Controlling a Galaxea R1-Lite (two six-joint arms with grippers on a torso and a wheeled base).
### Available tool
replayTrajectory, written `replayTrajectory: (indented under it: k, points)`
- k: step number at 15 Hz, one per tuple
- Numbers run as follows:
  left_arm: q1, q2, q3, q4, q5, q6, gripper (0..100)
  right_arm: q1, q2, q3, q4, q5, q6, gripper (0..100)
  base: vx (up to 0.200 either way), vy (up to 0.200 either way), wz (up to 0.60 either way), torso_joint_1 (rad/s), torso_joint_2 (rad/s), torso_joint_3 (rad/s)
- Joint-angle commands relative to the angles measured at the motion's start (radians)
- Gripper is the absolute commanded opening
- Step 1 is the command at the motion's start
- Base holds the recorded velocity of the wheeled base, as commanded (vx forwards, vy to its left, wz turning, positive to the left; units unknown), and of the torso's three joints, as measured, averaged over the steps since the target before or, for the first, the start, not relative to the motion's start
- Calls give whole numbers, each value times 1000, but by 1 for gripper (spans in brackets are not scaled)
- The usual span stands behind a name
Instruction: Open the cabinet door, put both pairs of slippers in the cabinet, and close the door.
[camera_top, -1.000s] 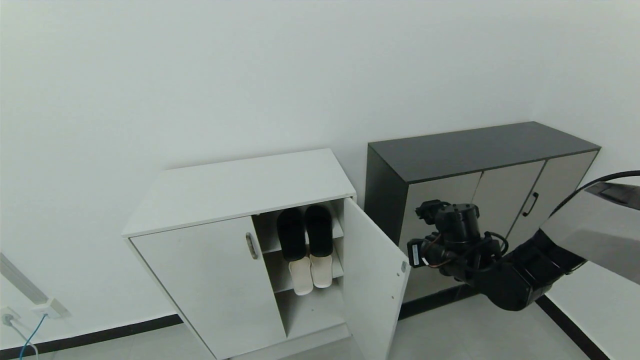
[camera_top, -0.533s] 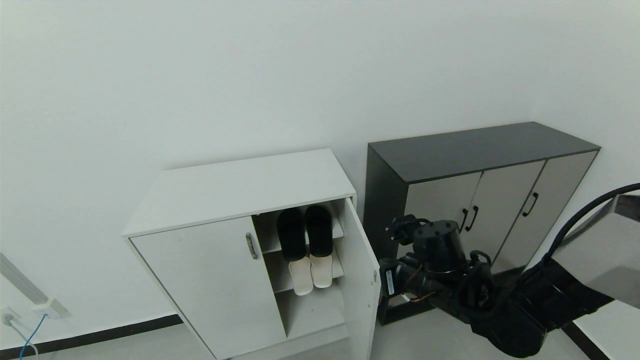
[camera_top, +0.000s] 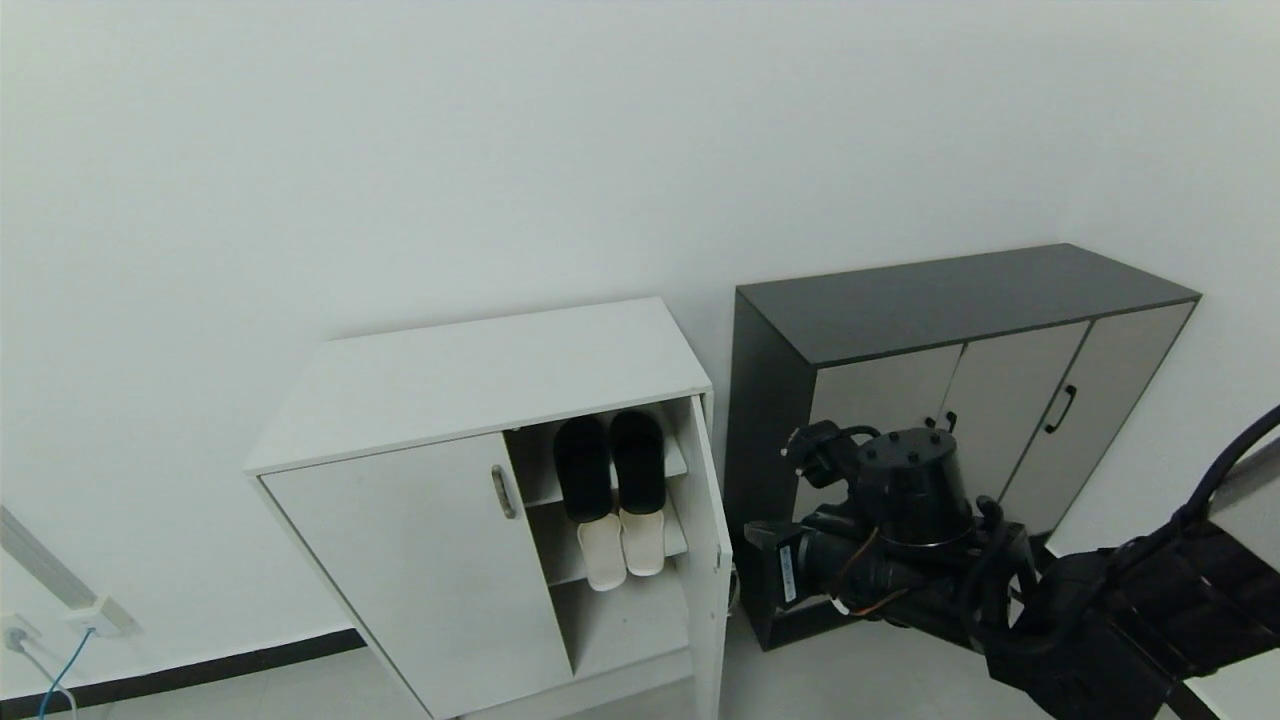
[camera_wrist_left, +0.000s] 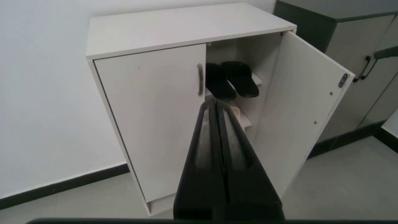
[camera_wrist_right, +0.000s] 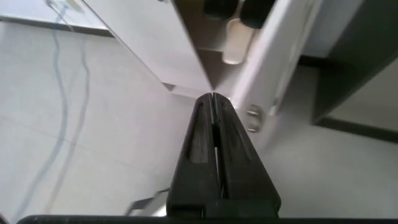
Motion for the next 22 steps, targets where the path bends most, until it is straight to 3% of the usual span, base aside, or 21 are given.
replayTrajectory:
  k: [1,6,10,12,15,22]
  points:
    - [0,1,0,0,0,0,0,-12,-8,12,-1,-8,-15,0,0,0,0,0,0,0]
    - [0,0,0,0,0,0,0,-66,55,11,-16,-97,-115,0,0,0,0,0,0,0]
    - [0,0,0,0,0,0,0,-68,253,-35,-171,-102,-125,0,0,0,0,0,0,0]
    - [0,1,0,1,0,0,0,-68,299,-72,-182,-102,-129,0,0,0,0,0,0,0]
    - [0,1,0,0,0,0,0,-48,299,-106,-185,-99,-129,0,0,0,0,0,0,0]
    - [0,0,0,0,0,0,0,34,178,-32,-283,-17,-59,0,0,0,0,0,0,0]
